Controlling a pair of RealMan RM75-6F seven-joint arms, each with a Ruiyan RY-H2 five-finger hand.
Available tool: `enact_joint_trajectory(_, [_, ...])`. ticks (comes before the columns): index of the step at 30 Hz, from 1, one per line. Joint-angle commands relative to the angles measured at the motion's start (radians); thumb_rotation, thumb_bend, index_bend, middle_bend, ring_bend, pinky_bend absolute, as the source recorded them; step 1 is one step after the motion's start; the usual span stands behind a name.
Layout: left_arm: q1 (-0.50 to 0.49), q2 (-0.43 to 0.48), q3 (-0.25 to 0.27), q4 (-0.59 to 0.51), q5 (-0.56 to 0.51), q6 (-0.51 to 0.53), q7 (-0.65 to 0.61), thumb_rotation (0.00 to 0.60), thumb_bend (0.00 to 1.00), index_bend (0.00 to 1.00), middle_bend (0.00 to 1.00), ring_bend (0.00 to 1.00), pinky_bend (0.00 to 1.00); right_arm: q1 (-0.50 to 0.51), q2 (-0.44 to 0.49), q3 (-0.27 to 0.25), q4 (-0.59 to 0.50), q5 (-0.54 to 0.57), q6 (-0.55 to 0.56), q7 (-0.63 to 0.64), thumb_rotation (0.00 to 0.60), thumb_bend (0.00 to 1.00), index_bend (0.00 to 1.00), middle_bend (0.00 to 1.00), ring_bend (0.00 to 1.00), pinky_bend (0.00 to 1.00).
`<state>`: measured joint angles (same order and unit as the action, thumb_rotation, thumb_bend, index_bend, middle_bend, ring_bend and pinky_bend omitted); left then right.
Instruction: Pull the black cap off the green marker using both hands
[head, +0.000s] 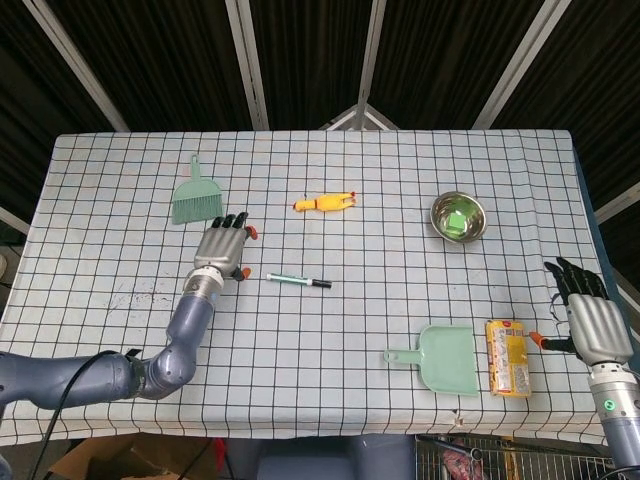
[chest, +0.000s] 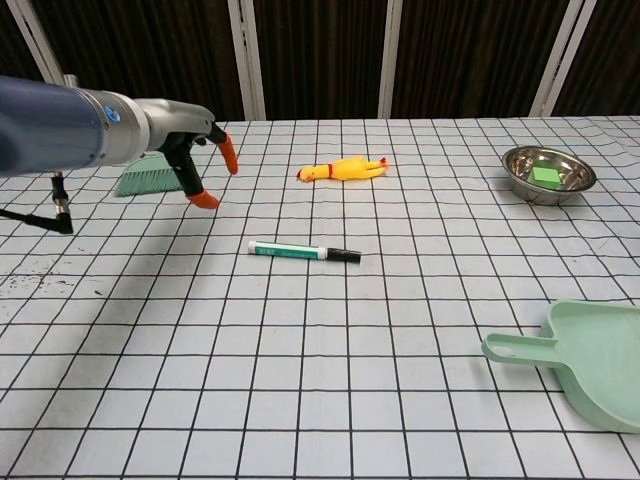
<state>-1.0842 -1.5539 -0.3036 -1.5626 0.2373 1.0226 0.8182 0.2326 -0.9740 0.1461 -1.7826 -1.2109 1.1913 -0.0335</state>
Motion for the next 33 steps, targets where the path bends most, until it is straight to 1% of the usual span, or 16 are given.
enact_joint_trajectory(1, [-0.010,-0.075,0.013,0.053,0.030,0.006,-0.037,0.600,0.42,0.30,0.00,0.00,0.00,0.000,-0.009,-0.003,0.015,0.000,-0.004,0.010,0.600,0.16,0.10,0.00,0.00,0.00])
enact_joint_trajectory(6, [-0.005,-0.147,0.041,0.111,0.071,0.018,-0.061,0.600,0.42,0.33,0.00,0.00,0.00,0.000,-0.030,-0.010,0.048,-0.006,-0.008,0.033,0.600,0.16,0.10,0.00,0.00,0.00])
enact_joint_trajectory(8, [0.000,-0.175,0.047,0.133,0.091,0.046,-0.068,0.600,0.42,0.35,0.01,0.00,0.00,-0.001,-0.035,-0.011,0.056,-0.011,-0.007,0.040,0.600,0.16,0.10,0.00,0.00,0.00])
enact_joint_trajectory(10, [0.010,-0.218,0.052,0.170,0.139,0.078,-0.099,0.600,0.42,0.37,0.01,0.00,0.00,-0.003,-0.043,-0.014,0.066,-0.017,-0.005,0.049,0.600,0.16,0.10,0.00,0.00,0.00])
enact_joint_trajectory(14, [0.022,-0.244,0.051,0.196,0.175,0.066,-0.132,0.600,0.42,0.37,0.01,0.00,0.00,-0.004,-0.050,-0.017,0.077,-0.019,-0.005,0.053,0.600,0.16,0.10,0.00,0.00,0.00])
enact_joint_trajectory(22, [0.027,-0.279,0.050,0.241,0.230,0.041,-0.153,0.600,0.42,0.38,0.02,0.00,0.00,-0.005,-0.055,-0.020,0.089,-0.014,-0.009,0.062,0.600,0.16,0.10,0.00,0.00,0.00])
enact_joint_trajectory(28, [0.032,-0.312,0.044,0.290,0.275,0.025,-0.181,0.600,0.42,0.42,0.04,0.00,0.00,-0.007,-0.057,-0.021,0.099,-0.009,-0.011,0.068,0.600,0.16,0.10,0.00,0.00,0.00])
enact_joint_trajectory(33, [0.030,-0.342,0.046,0.343,0.282,0.006,-0.169,0.600,0.42,0.43,0.04,0.00,0.00,-0.010,-0.062,-0.023,0.112,-0.008,-0.012,0.080,0.600,0.16,0.10,0.00,0.00,0.00])
